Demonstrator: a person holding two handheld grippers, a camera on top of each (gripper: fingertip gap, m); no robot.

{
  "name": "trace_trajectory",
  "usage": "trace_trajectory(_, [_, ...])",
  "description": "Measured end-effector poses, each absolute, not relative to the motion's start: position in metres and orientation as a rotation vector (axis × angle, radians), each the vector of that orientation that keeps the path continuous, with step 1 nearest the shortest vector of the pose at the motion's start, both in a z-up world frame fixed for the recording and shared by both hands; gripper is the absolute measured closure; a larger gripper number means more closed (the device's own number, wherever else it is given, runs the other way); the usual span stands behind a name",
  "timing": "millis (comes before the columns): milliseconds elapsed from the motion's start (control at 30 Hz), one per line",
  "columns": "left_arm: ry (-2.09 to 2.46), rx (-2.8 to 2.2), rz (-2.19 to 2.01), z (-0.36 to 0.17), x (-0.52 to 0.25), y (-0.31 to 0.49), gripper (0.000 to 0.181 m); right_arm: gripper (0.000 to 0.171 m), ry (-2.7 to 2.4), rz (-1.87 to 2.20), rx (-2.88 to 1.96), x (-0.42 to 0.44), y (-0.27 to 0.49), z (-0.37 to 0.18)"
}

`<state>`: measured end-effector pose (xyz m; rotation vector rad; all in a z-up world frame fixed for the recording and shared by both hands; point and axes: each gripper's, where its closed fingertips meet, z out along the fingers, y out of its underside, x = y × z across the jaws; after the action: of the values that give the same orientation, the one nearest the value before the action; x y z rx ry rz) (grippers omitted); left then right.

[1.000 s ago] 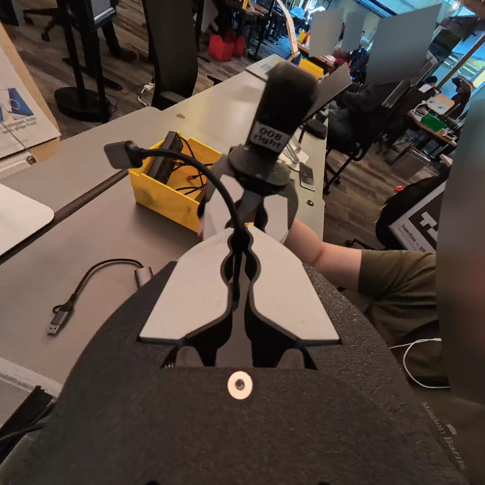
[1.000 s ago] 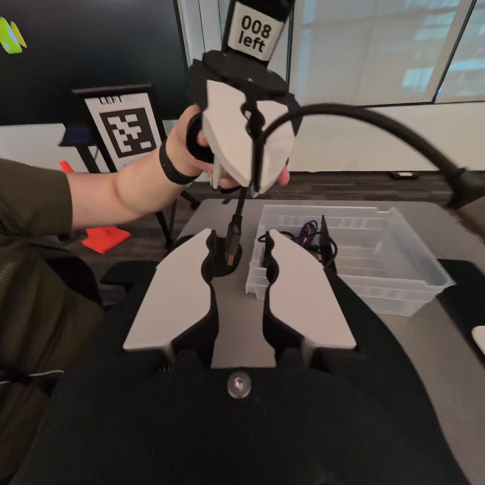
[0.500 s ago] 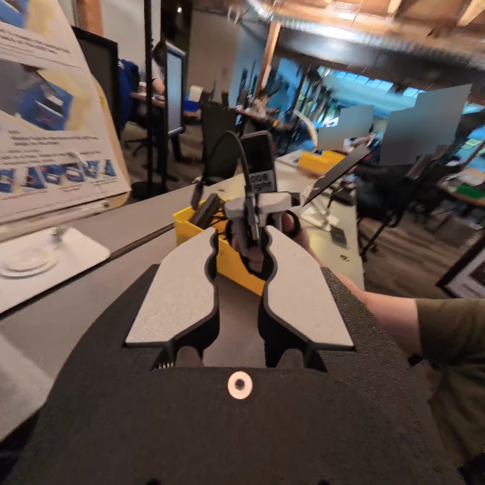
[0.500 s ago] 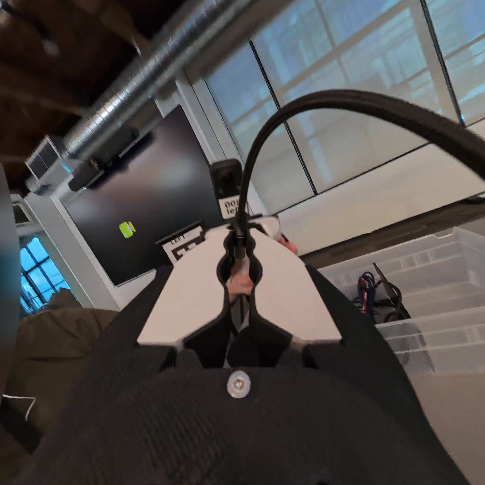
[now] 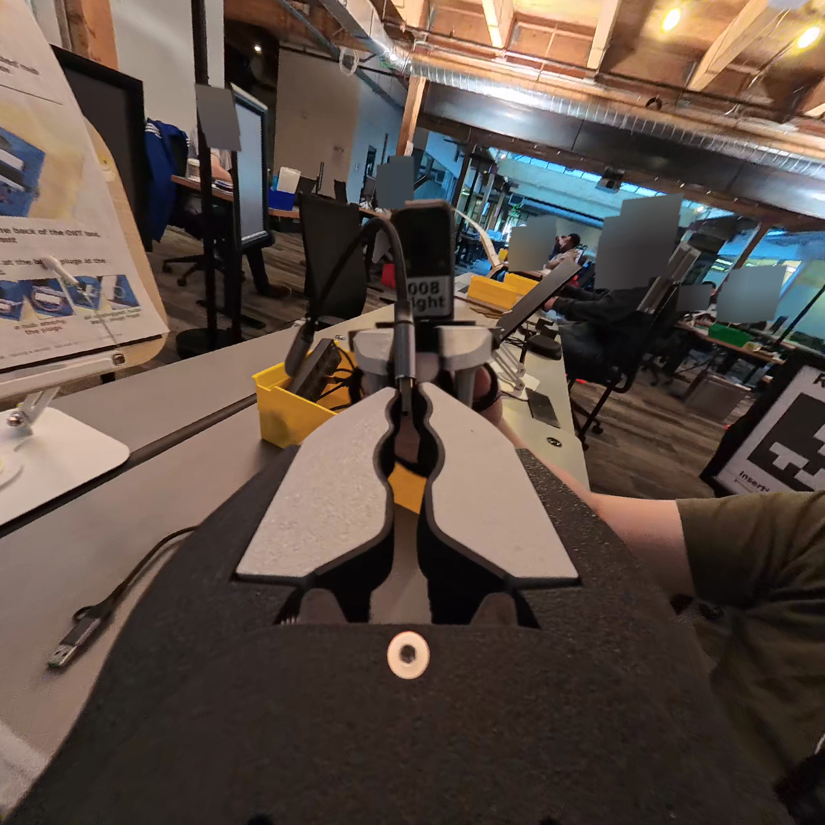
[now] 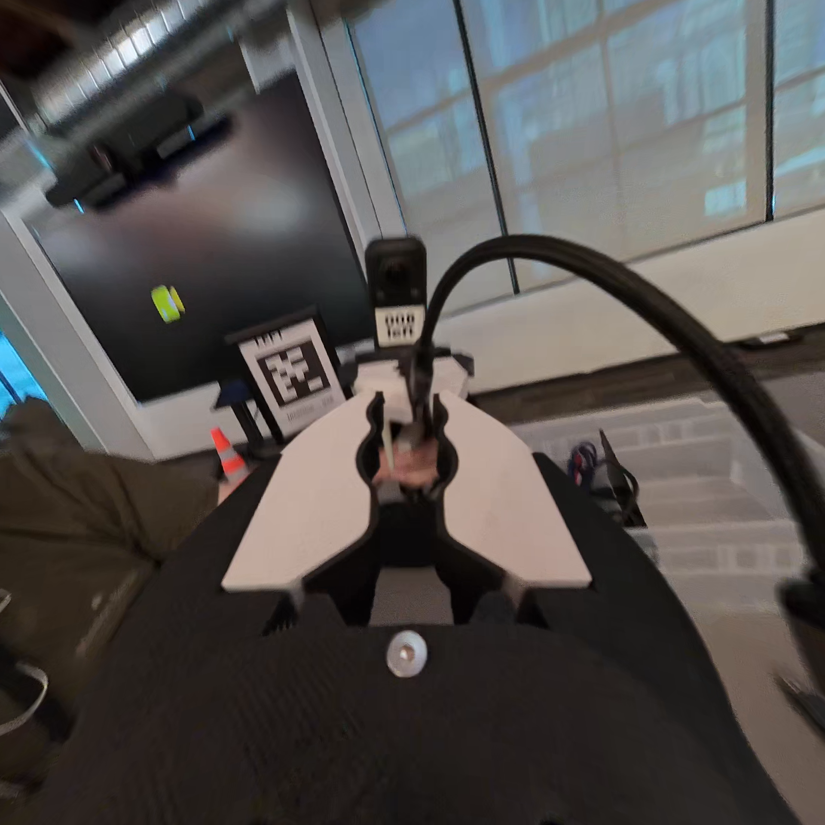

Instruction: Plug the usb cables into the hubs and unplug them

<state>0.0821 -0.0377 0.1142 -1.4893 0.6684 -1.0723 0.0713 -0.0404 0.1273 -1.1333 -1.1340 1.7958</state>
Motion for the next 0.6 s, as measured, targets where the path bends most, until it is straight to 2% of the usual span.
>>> trace_trajectory(133, [0.703,-1.617,-1.046,0.113,0.06,-0.04,0.177,0.153,-1.456,1.448,-1.194,0.091,-0.052,0.108])
trace_trajectory(300, [0.879,-1.898,-1.074,0.09,0.056,-0.059,0.176,0.149,-1.541,0.793,-0.735,0.1,-0.076,0.121])
trace_trajectory(333, [0.902,-1.942,-1.099,0.087,0.059,-0.064,0.176,0.148,-1.551,0.732,-0.685,0.099,-0.081,0.12])
trace_trajectory(433, [0.976,-2.054,-1.14,0.076,0.068,-0.076,0.176,0.131,-1.598,0.615,-0.634,0.09,-0.084,0.108])
trace_trajectory(600, [1.083,-2.135,-1.142,0.067,0.08,-0.089,0.176,0.138,-1.677,0.481,-0.64,0.08,-0.076,0.085])
